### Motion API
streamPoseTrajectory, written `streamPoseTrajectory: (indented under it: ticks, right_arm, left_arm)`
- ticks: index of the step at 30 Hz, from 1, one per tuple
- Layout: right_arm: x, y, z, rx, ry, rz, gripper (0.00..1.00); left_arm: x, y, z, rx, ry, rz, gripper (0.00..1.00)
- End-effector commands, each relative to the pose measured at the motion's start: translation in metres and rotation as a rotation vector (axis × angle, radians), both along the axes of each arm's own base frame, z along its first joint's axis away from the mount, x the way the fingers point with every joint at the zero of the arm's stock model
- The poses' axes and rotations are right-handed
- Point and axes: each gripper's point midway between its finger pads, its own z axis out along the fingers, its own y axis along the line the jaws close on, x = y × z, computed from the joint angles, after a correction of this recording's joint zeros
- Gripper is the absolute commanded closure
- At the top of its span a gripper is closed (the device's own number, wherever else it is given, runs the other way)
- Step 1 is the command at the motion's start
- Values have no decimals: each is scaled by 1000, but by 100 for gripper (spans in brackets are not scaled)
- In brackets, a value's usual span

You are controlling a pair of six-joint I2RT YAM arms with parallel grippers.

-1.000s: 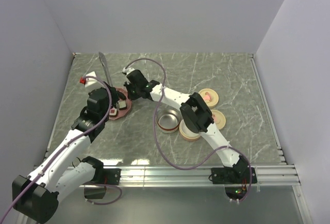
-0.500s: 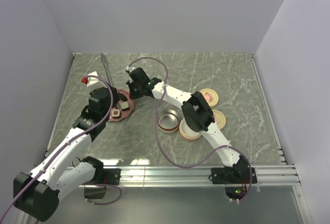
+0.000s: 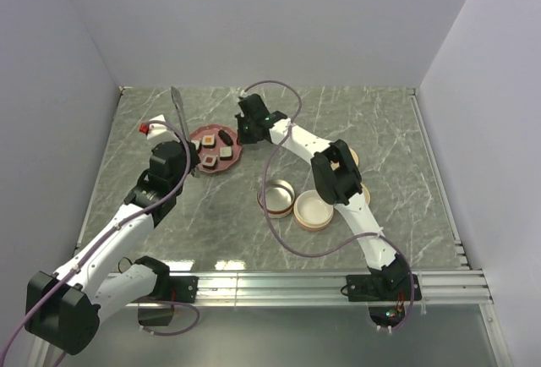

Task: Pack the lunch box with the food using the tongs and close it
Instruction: Move the plate

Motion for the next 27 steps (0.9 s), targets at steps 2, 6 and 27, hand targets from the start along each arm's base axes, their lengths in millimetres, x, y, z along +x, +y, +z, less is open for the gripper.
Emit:
streamPoseTrajectory:
  ticks: [2, 6, 27]
  right_arm:
    - [41, -33, 18, 2, -63, -131, 100]
    - [43, -49, 14, -5, -47, -159, 100]
    - [45, -73, 80, 79, -247, -150, 50]
  left_arm:
    - [11, -10, 10, -10, -59, -53, 71]
    - [18, -23, -2, -2, -37, -109, 71]
    - [30, -65, -21, 1, -27, -327, 66]
